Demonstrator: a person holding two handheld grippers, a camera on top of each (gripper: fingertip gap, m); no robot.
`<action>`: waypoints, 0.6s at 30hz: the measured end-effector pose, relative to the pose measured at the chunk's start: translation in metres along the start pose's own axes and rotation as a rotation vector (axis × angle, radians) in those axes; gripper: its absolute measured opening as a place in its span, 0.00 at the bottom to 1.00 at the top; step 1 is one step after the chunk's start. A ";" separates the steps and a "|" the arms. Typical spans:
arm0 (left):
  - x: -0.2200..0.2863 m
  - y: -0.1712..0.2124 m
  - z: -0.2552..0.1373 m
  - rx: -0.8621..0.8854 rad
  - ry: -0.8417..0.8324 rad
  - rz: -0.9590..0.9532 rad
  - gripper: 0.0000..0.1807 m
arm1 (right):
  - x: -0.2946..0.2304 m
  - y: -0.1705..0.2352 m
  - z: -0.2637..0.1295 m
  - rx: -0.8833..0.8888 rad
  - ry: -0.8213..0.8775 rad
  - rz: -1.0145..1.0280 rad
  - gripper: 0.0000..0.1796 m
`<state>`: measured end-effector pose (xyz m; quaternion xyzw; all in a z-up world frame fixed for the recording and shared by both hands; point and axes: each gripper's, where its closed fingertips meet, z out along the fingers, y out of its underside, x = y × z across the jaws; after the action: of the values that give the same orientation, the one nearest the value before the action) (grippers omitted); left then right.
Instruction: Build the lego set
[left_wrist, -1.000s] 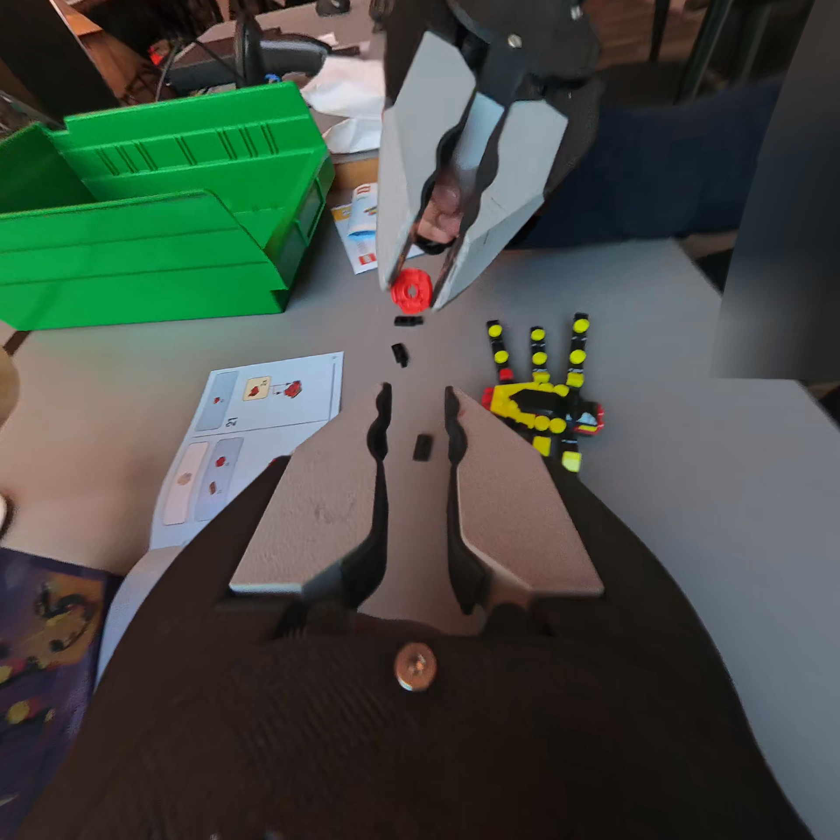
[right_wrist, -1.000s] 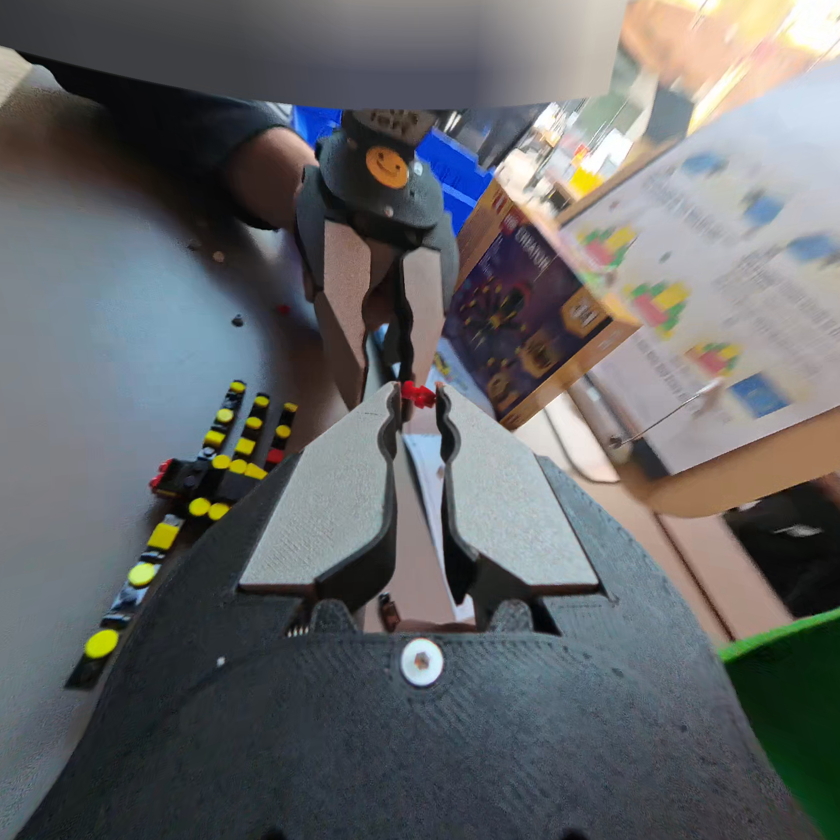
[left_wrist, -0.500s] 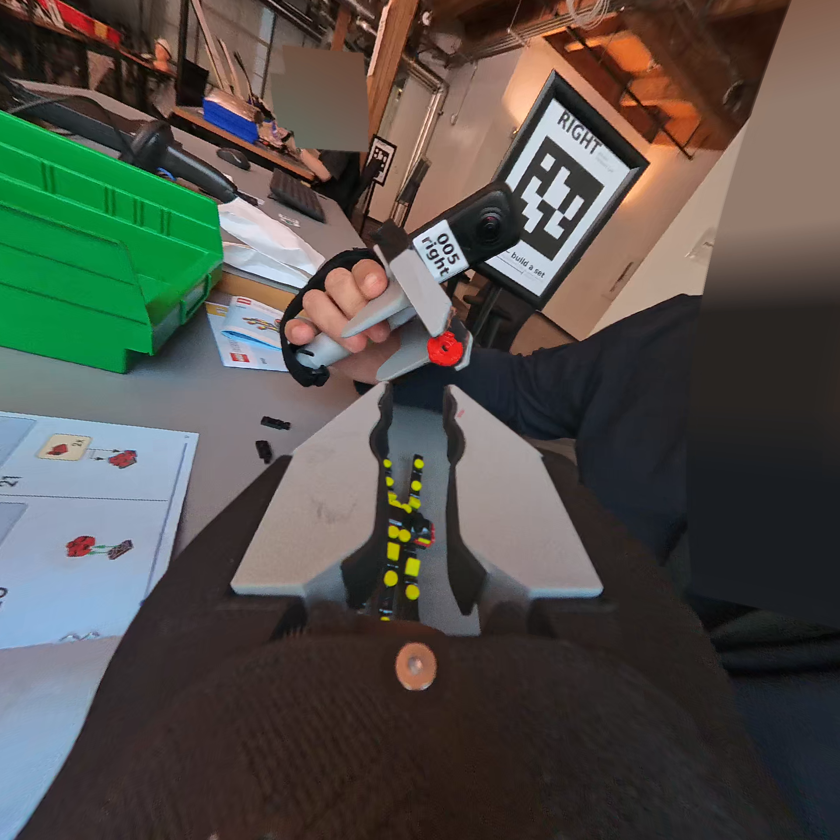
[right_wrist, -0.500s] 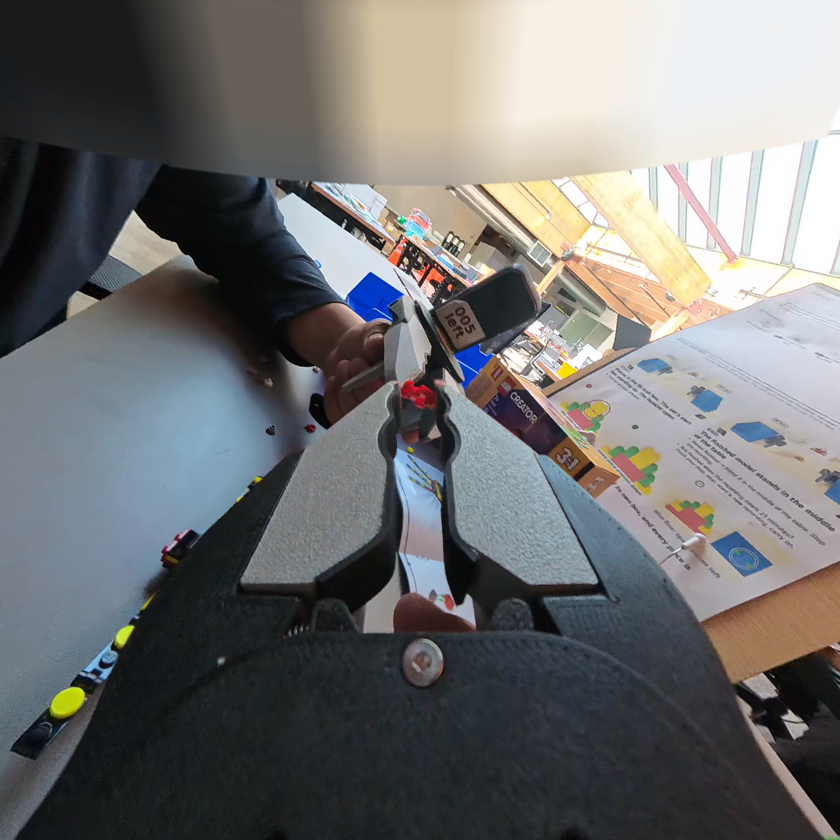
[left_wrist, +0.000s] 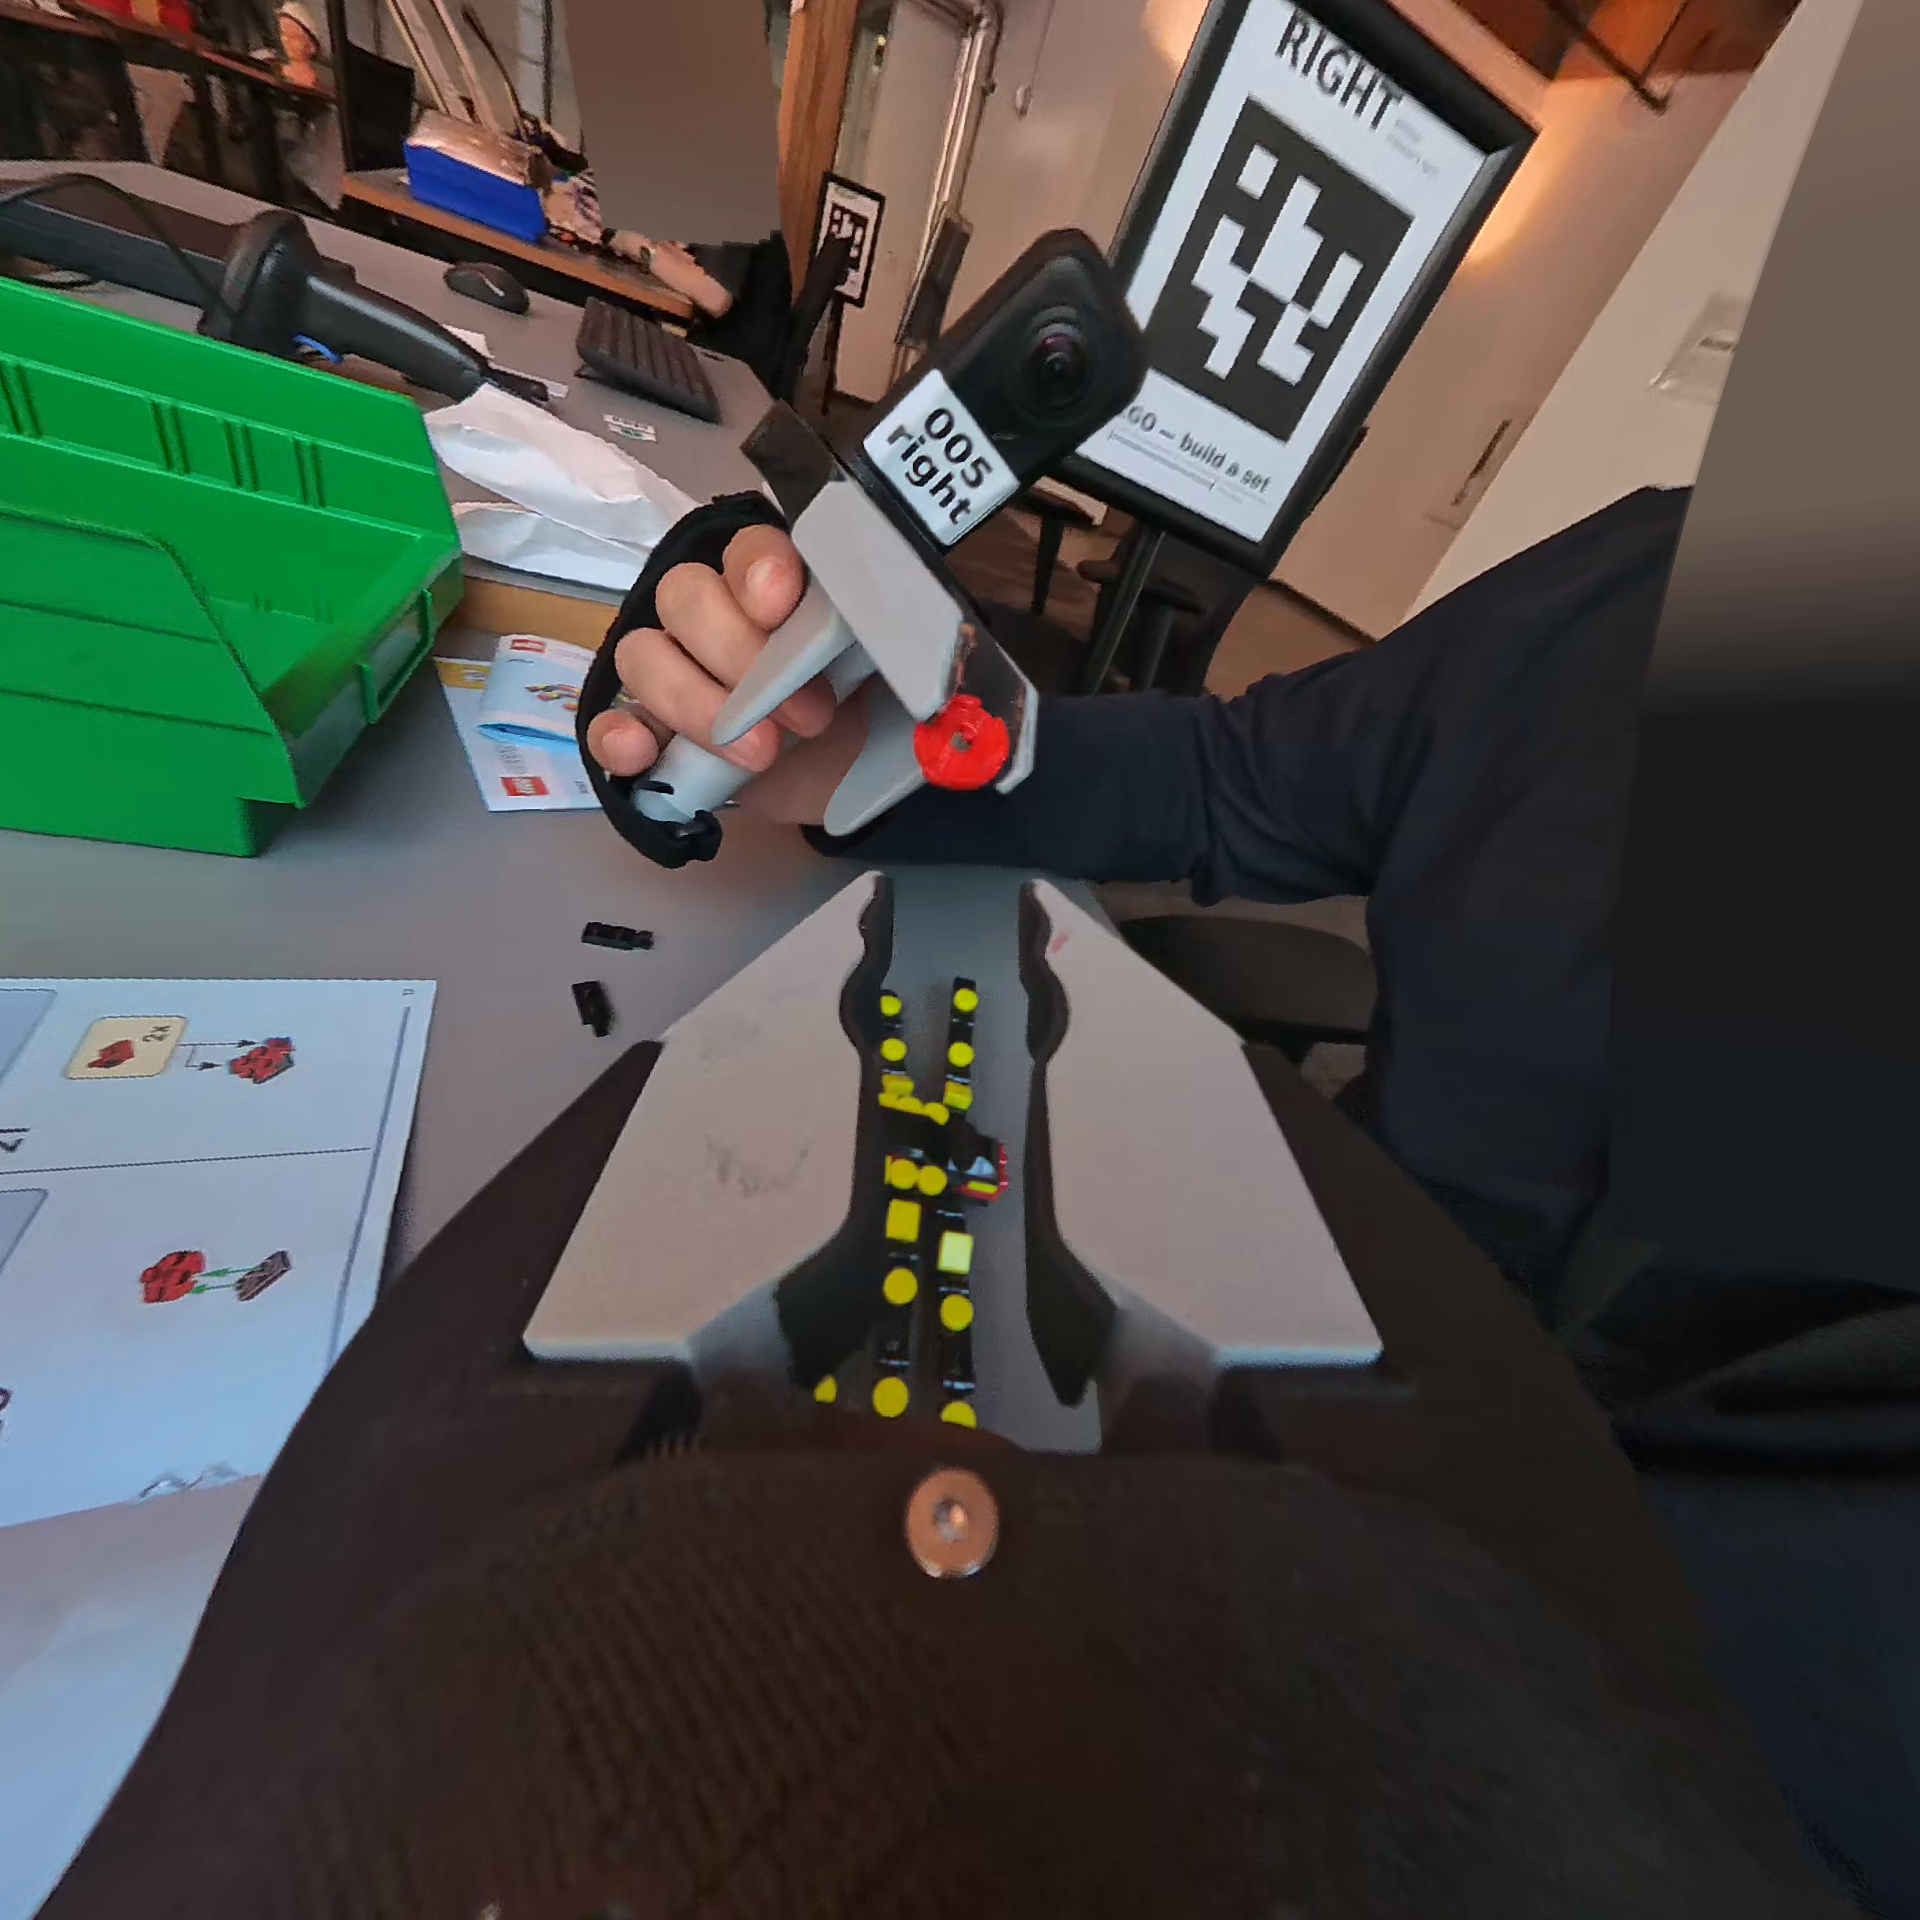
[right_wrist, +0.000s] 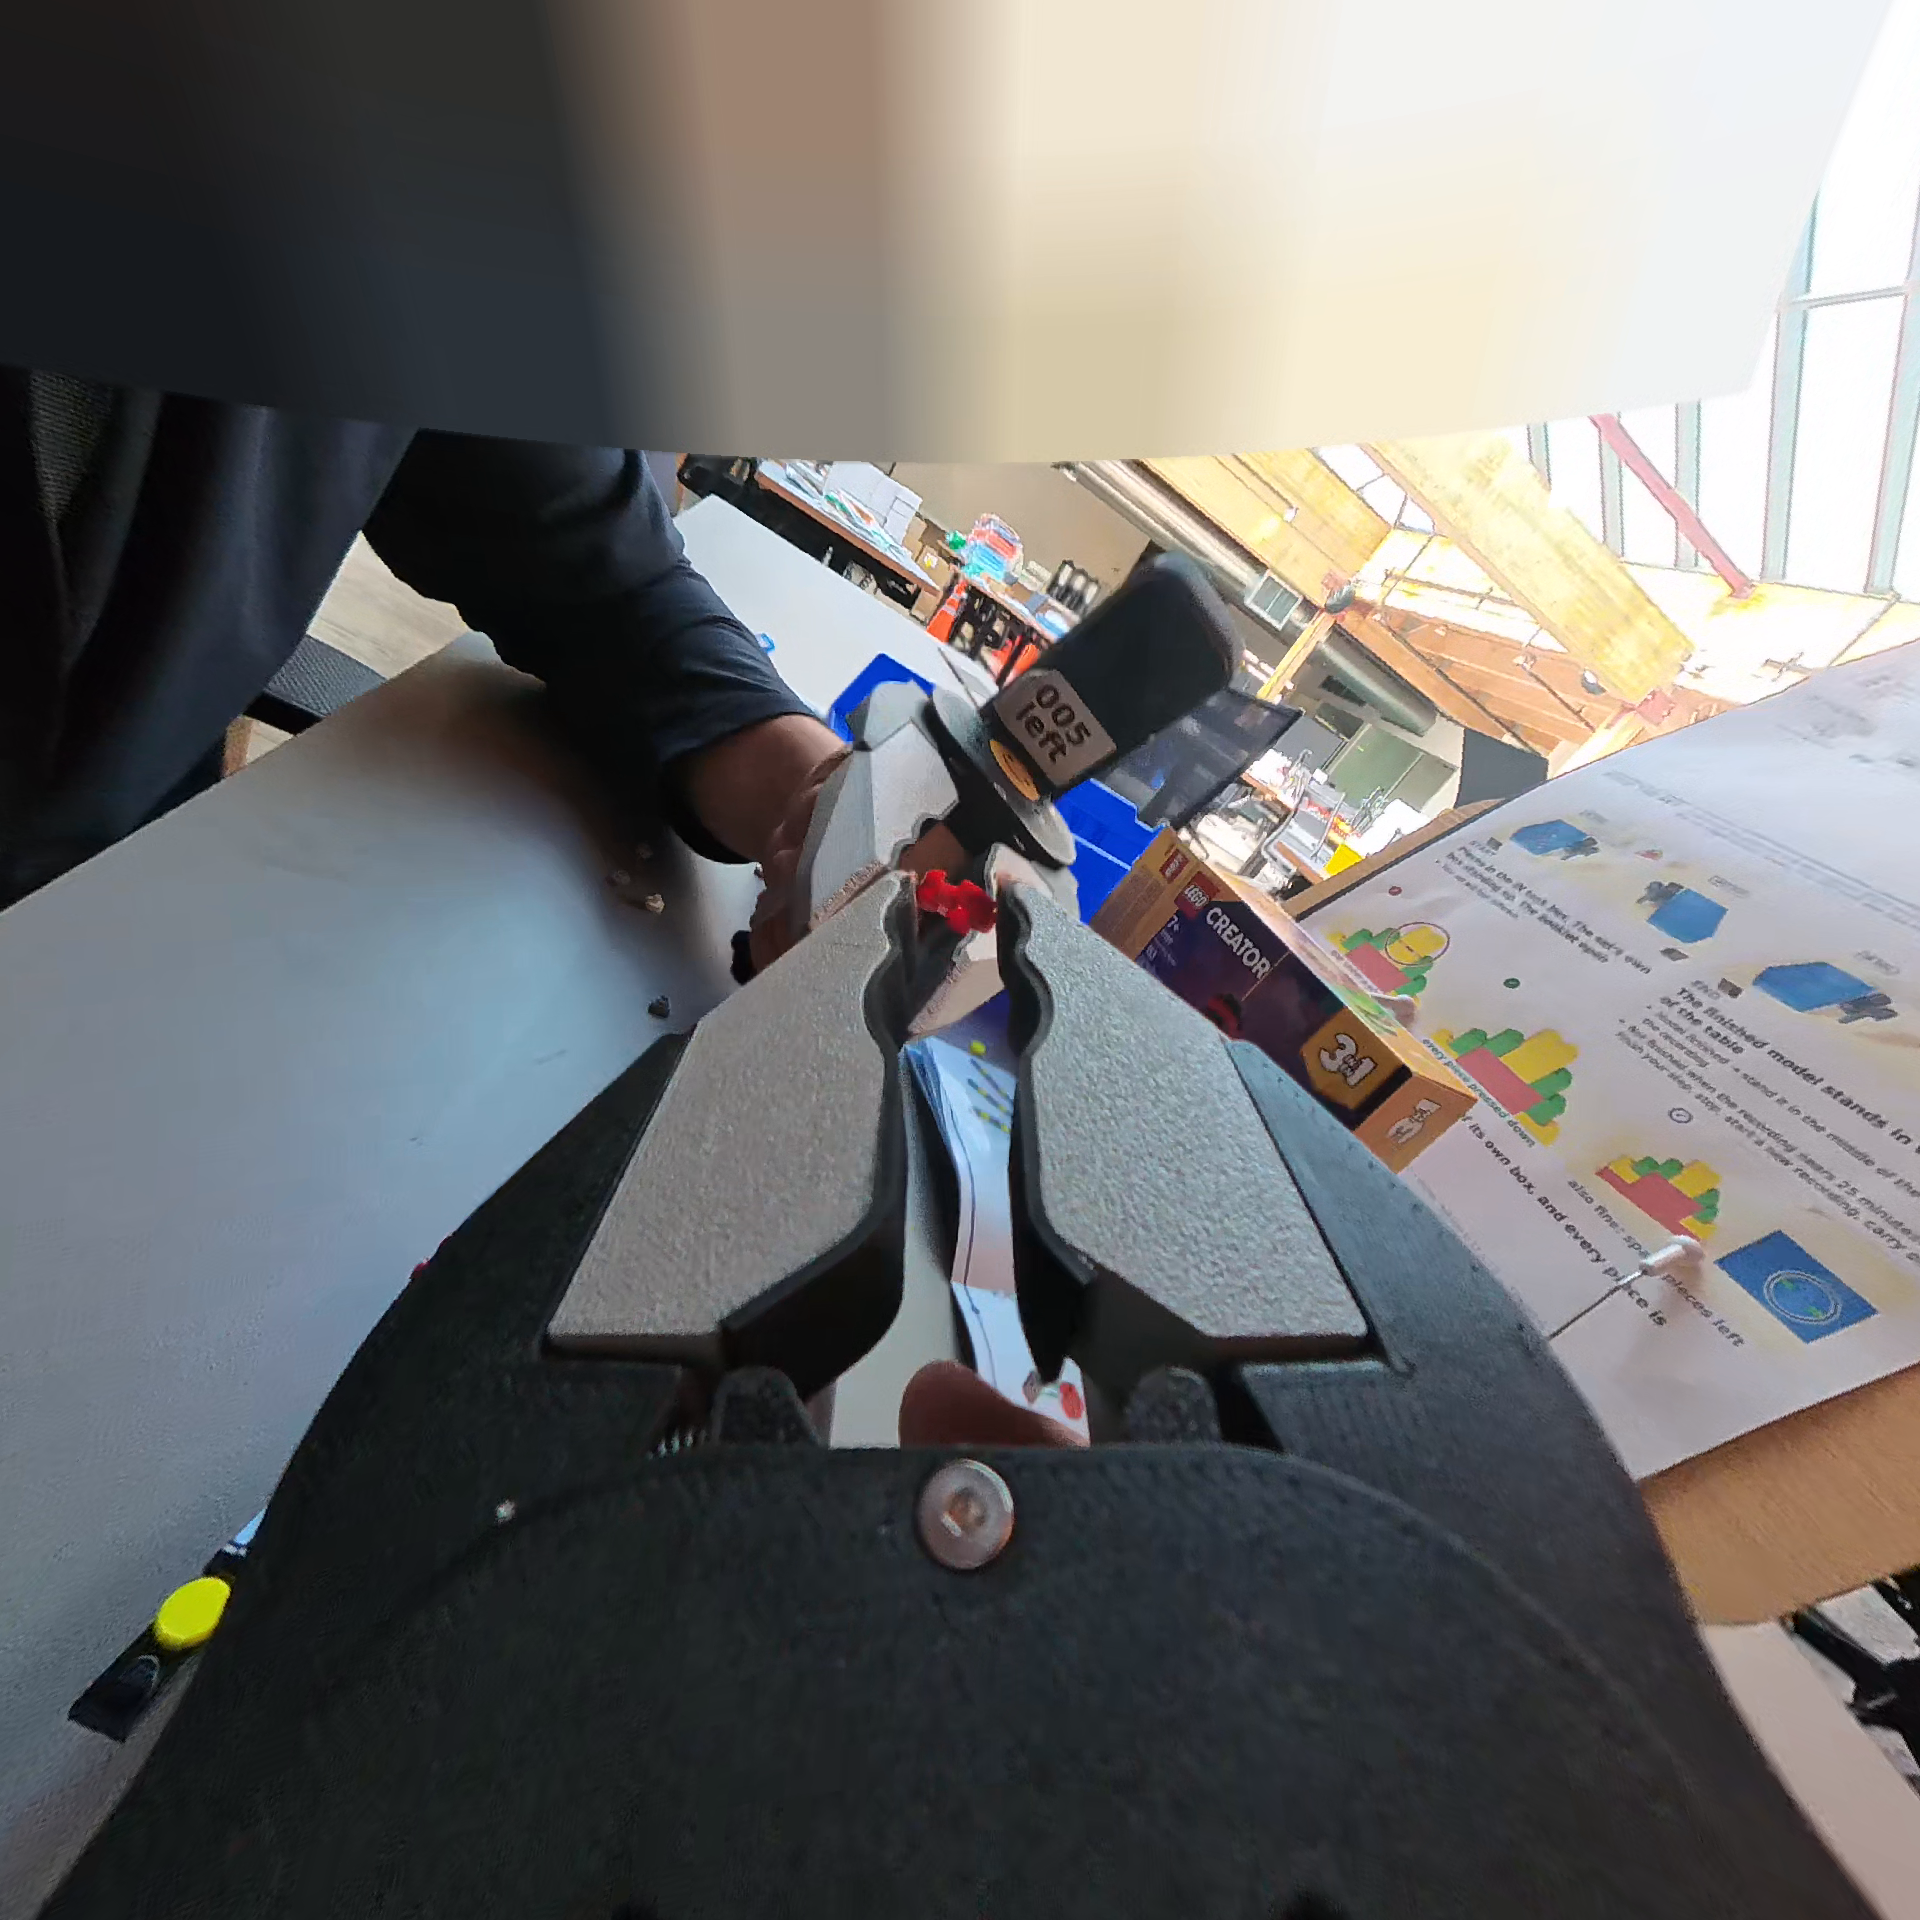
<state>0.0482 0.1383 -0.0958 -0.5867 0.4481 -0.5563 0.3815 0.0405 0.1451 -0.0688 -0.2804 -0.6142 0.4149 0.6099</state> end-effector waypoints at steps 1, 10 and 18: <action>-0.001 0.001 0.000 -0.011 -0.014 0.018 0.12 | 0.000 0.005 0.001 -0.027 -0.003 0.010 0.06; -0.017 0.016 -0.004 -0.137 -0.112 0.070 0.14 | -0.010 0.042 0.003 -0.257 -0.035 -0.090 0.07; -0.023 0.016 -0.004 -0.124 -0.122 -0.034 0.12 | -0.010 0.048 0.002 -0.314 -0.032 -0.154 0.07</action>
<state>0.0429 0.1558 -0.1177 -0.6496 0.4478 -0.4968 0.3616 0.0314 0.1596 -0.1146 -0.3176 -0.7008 0.2702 0.5788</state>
